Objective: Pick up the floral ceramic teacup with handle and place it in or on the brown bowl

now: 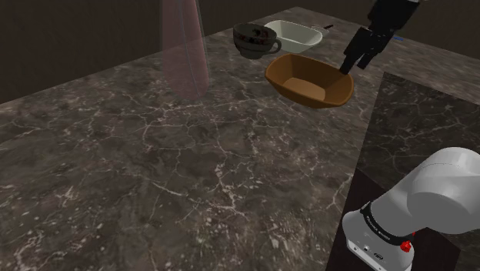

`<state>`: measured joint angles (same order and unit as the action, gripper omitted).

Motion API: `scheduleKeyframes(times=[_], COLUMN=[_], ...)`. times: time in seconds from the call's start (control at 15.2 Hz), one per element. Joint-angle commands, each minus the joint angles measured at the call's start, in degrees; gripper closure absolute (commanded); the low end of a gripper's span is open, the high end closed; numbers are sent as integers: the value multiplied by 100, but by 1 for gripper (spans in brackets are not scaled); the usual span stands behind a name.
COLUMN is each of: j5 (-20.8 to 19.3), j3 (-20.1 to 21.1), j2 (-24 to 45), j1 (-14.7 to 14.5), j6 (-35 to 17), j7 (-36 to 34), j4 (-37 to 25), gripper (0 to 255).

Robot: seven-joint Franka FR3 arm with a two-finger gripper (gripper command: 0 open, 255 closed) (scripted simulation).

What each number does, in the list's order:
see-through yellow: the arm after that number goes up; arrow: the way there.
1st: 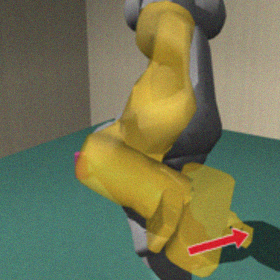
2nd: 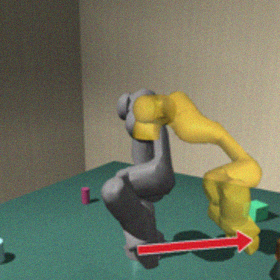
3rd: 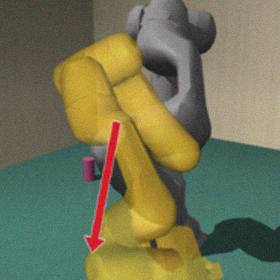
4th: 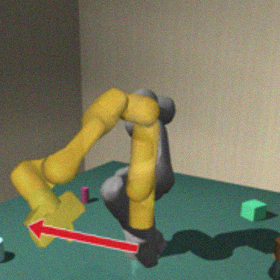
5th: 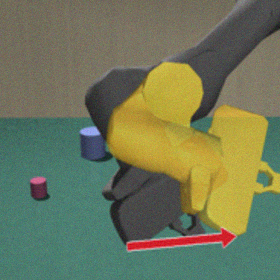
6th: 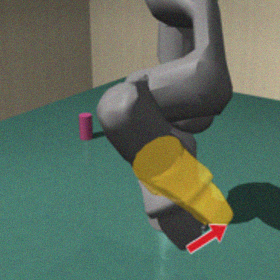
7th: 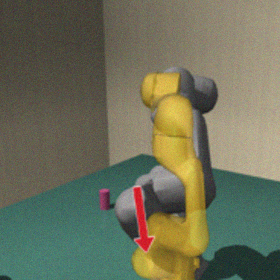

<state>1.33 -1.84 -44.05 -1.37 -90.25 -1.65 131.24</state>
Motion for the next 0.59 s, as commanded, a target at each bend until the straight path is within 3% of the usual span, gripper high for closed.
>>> scheduleKeyframes(times=[0.0,0.53], j5=[0,445], j3=[0,125], j2=[0,1749], j1=[0,42], j6=[0,-520], j7=[0,-733], j4=[0,-1291], gripper=[0,0])
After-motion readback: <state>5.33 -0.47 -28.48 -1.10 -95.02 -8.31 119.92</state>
